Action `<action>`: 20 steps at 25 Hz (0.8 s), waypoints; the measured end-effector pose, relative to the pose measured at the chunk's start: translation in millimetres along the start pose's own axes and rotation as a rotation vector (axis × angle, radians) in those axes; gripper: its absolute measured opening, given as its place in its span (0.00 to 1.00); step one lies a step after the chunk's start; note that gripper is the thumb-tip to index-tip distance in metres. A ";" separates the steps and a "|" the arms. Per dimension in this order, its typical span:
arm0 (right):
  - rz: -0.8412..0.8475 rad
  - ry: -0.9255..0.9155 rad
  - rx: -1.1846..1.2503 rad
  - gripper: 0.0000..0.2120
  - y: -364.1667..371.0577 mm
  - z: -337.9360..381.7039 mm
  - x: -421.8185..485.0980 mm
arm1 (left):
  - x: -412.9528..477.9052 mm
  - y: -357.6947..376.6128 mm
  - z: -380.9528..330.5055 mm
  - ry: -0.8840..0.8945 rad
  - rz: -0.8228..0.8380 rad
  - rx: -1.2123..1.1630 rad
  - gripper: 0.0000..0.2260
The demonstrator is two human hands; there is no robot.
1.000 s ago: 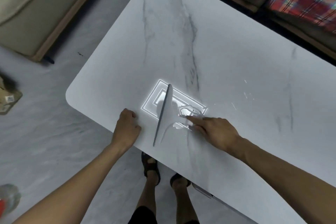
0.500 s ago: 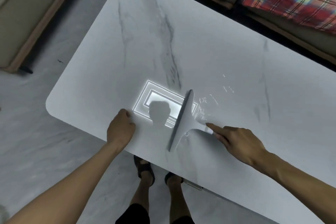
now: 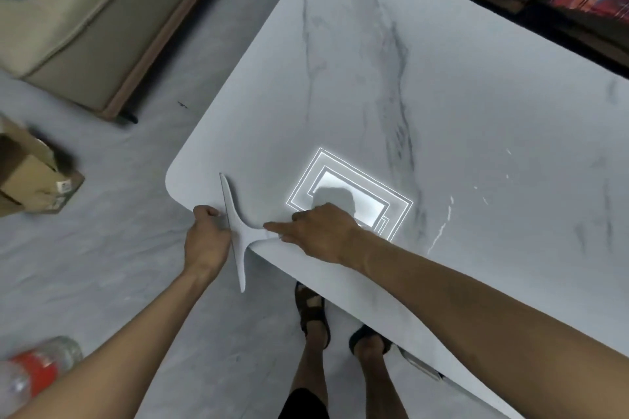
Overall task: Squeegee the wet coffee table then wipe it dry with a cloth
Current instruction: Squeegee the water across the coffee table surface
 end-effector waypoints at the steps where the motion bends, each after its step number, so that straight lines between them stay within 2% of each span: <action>1: 0.007 0.005 0.008 0.21 -1.8 -4.4 5.1 | 2.2 1.0 -0.1 -0.001 0.014 -0.006 0.14; 3: -0.013 0.045 0.040 0.21 -6.0 -20.8 3.6 | 4.0 6.9 -6.7 0.004 0.065 -0.031 0.13; 6: -0.078 0.254 0.139 0.20 -8.4 -65.4 -29.8 | -0.9 24.1 -24.0 0.081 0.181 -0.008 0.16; 10: -0.085 0.567 0.254 0.21 3.4 -113.5 -122.5 | -16.1 54.1 -50.7 0.208 0.317 0.058 0.17; 13: -0.048 0.745 0.254 0.19 26.6 -121.5 -212.0 | -36.5 84.4 -74.7 0.314 0.394 0.078 0.16; 18: -0.026 0.926 0.289 0.20 38.8 -109.3 -312.6 | -67.5 124.0 -101.2 0.410 0.543 0.135 0.13; 20: -0.057 0.884 0.323 0.20 32.8 -89.2 -311.6 | -74.0 126.0 -102.4 0.383 0.538 0.125 0.13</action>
Point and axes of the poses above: each hand's wrist, its own x-axis towards the middle knuckle, its own y-axis out of the palm, z = x × y, the point moved 2 cm from there along x, towards the middle knuckle, and after that the axes turned 7 degrees about -x, right-handed, at the moved point
